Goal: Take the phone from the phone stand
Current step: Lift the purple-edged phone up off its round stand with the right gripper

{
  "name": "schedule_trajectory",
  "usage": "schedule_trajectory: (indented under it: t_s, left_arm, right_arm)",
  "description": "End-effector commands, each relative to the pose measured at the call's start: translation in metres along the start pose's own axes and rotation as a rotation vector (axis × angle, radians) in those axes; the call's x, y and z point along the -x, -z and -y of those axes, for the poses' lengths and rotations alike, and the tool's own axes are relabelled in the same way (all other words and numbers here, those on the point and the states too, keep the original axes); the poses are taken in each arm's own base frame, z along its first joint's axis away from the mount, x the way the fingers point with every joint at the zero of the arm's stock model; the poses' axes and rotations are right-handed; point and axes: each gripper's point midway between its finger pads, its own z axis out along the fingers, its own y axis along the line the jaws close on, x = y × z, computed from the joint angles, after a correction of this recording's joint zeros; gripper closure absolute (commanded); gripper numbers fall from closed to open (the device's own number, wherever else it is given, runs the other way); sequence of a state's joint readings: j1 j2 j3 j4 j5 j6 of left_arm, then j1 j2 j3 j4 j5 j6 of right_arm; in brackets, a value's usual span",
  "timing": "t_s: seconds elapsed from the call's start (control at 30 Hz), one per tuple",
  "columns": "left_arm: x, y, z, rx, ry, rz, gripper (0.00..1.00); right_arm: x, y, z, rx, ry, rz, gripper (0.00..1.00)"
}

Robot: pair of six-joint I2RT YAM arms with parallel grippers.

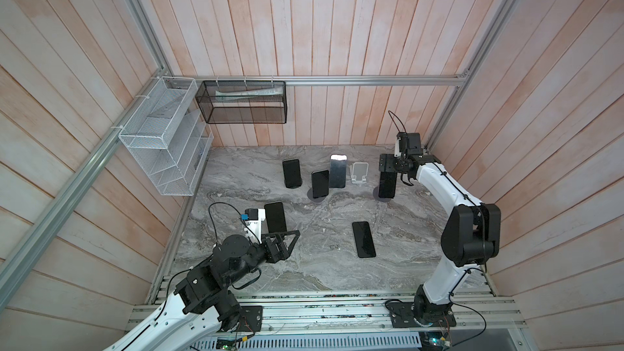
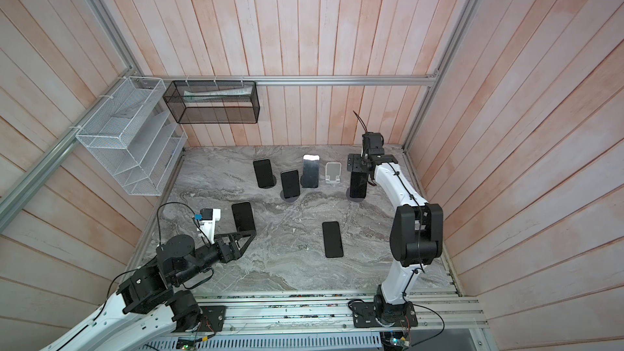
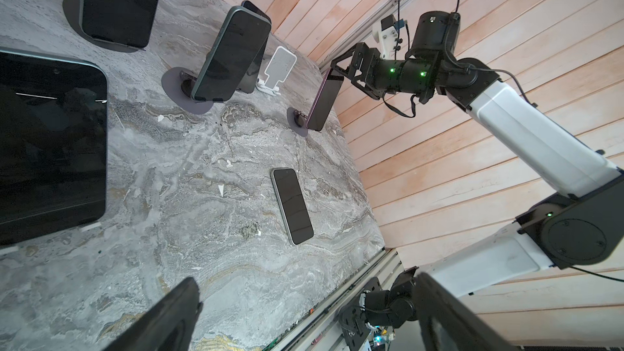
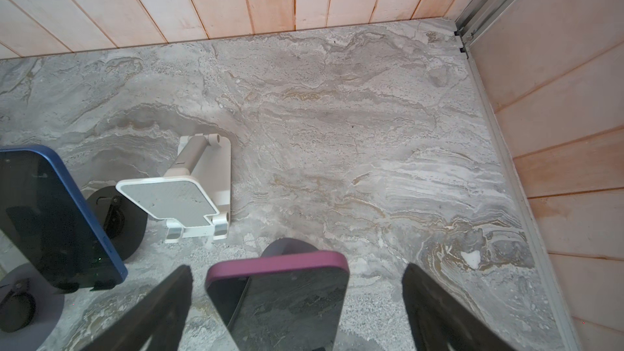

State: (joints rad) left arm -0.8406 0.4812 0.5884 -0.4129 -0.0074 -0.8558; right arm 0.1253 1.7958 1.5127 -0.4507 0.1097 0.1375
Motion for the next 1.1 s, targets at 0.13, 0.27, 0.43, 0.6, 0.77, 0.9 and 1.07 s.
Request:
schedule_trajectory:
  t_s: [0.13,0.27,0.43,0.6,0.77,0.9,1.07]
  left_arm:
    - [0.013,0.002,0.013,-0.02,-0.016,0.03,0.0]
    - [0.013,0.0,0.013,-0.019,-0.016,0.025,0.0]
    - [0.015,0.0,0.015,-0.018,-0.019,0.027,0.0]
    - [0.016,0.001,0.011,0.0,-0.013,0.037,0.0]
    - [0.018,0.002,0.011,-0.002,-0.006,0.051,0.0]
    - [0.017,0.002,0.011,-0.002,-0.002,0.046,0.0]
    - [0.018,0.003,0.011,0.002,-0.002,0.049,0.0]
  right_arm:
    - [-0.002,-0.009,-0.006,0.043,0.025,-0.025,0.02]
    - [-0.002,-0.013,-0.004,0.049,0.019,-0.029,0.02]
    - [-0.005,-0.017,-0.001,0.051,0.004,-0.032,0.03]
    - [-0.008,-0.02,-0.003,0.058,-0.004,-0.04,0.06]
    - [-0.011,-0.024,-0.004,0.065,-0.003,-0.051,0.08]
    - [-0.013,-0.027,-0.007,0.083,-0.003,-0.057,0.11]
    - [-0.013,-0.03,-0.012,0.11,-0.01,-0.057,0.18]
